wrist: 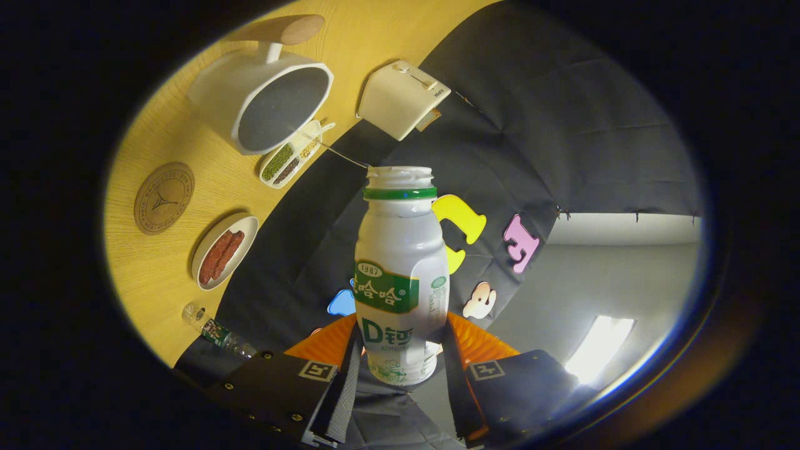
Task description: Take the bottle from table, then pour the juice into the cup, finally place the bottle on the coaster
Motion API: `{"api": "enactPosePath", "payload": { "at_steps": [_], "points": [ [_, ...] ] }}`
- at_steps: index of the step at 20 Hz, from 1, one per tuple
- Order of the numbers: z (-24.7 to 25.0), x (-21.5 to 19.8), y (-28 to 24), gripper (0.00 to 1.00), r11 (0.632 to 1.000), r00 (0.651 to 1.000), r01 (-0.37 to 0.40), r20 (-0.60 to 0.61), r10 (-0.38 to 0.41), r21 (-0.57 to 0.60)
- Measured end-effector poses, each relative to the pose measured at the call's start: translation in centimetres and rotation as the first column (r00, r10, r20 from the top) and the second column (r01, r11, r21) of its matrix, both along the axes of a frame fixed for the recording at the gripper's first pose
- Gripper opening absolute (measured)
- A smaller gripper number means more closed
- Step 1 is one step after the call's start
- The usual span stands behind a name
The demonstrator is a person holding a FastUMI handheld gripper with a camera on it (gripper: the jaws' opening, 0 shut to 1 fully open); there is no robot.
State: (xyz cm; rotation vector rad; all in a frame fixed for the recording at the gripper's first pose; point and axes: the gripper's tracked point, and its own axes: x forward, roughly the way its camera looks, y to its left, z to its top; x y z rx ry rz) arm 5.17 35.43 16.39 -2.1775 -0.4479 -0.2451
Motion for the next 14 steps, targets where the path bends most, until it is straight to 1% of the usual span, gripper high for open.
{"api": "enactPosePath", "payload": {
  "at_steps": [6, 14],
  "points": [
    [-0.2, -0.5, 0.8, 0.62, 0.998, 0.999, -0.021, 0.028, 0.023, -0.064],
    [-0.5, -0.3, 1.2, 0.62, 0.995, 0.999, -0.029, 0.028, 0.032, -0.09]
  ]
}}
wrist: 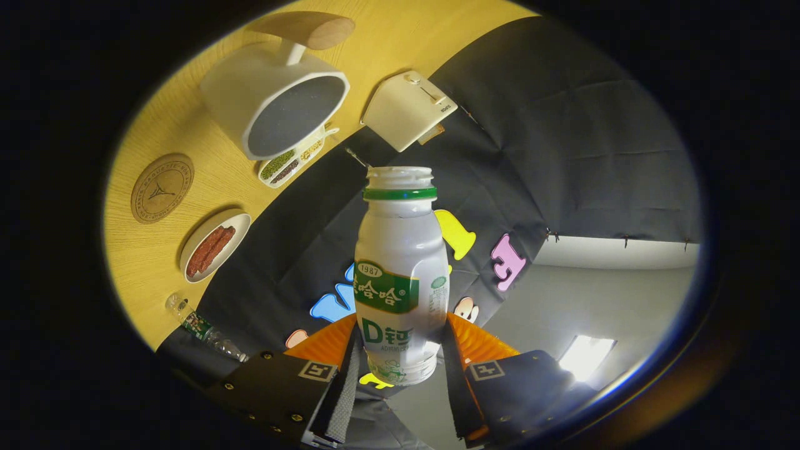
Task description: Take the bottle from table, then pour the juice into the cup, finally place the bottle on the coaster
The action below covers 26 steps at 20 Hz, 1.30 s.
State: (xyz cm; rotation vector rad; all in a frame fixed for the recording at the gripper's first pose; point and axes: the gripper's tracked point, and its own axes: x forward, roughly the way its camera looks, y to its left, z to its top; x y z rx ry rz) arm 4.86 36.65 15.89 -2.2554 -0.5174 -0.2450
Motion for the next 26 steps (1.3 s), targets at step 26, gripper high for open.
{"api": "enactPosePath", "payload": {
  "at_steps": [26],
  "points": [
    [-12.4, 4.8, -5.8, 0.63, -0.138, 0.73, 0.503, -0.335, 0.595, 0.853]
  ]
}}
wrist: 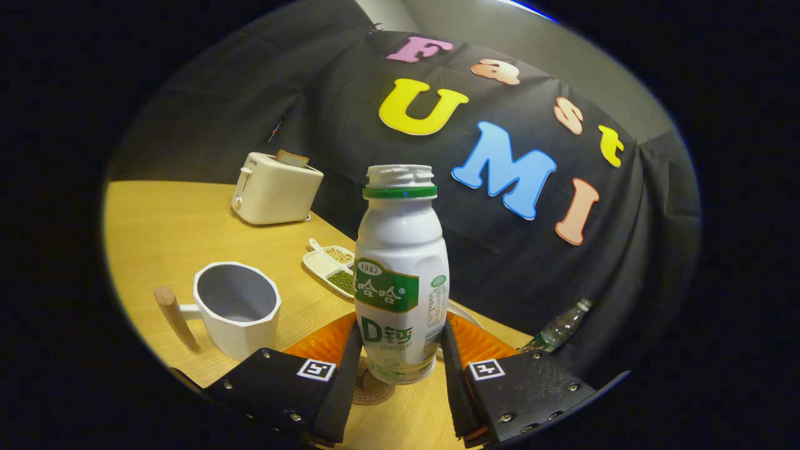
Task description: Take the bottle from table, then pour the juice into the cup, finally place the bottle on the coaster
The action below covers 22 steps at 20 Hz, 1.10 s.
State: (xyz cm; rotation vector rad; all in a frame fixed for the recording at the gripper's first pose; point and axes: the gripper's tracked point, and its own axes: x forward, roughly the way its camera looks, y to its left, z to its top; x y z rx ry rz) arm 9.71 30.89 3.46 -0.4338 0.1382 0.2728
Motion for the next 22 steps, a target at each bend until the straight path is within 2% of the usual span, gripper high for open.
{"api": "enactPosePath", "payload": {
  "at_steps": [3, 8, 13, 22],
  "points": [
    [-1.9, 0.4, -0.5, 0.63, 0.989, 0.998, 0.015, -0.068, -0.005, 0.148],
    [-4.0, 0.4, -0.5, 0.63, 0.961, 0.99, 0.023, -0.142, 0.017, 0.276],
    [-5.5, 0.9, -0.6, 0.63, 0.944, 0.981, 0.034, -0.191, 0.031, 0.328],
    [-6.1, 1.1, -1.0, 0.63, 0.933, 0.98, 0.04, -0.194, 0.032, 0.359]
  ]
}}
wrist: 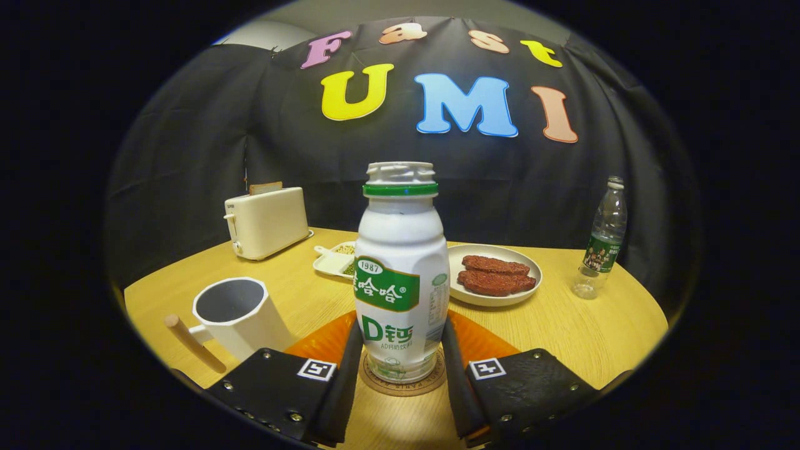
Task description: Take the bottle from table, then pour the juice into the cup, finally place the bottle on the coaster
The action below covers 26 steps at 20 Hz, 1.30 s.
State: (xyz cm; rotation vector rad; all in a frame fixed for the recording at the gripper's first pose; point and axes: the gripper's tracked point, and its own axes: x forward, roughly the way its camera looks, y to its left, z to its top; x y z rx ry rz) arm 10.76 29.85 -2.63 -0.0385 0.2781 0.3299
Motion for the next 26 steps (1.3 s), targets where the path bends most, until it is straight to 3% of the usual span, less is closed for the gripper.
{"api": "enactPosePath", "payload": {
  "at_steps": [15, 19, 20, 21, 26],
  "points": [
    [0.2, 0.0, -0.5, 0.63, 1.0, 0.999, 0.011, 0.032, -0.011, 0.015],
    [0.7, -0.3, -0.7, 0.74, 0.999, 0.998, 0.013, 0.055, -0.011, -0.035],
    [1.7, -0.3, -0.8, 0.9, 0.999, 0.996, 0.019, 0.09, -0.015, -0.047],
    [2.5, -0.4, -0.9, 0.99, 0.998, 0.991, 0.031, 0.134, -0.024, -0.051],
    [8.3, -2.4, -1.4, 0.98, 0.998, 0.959, 0.06, 0.278, -0.055, -0.008]
  ]
}}
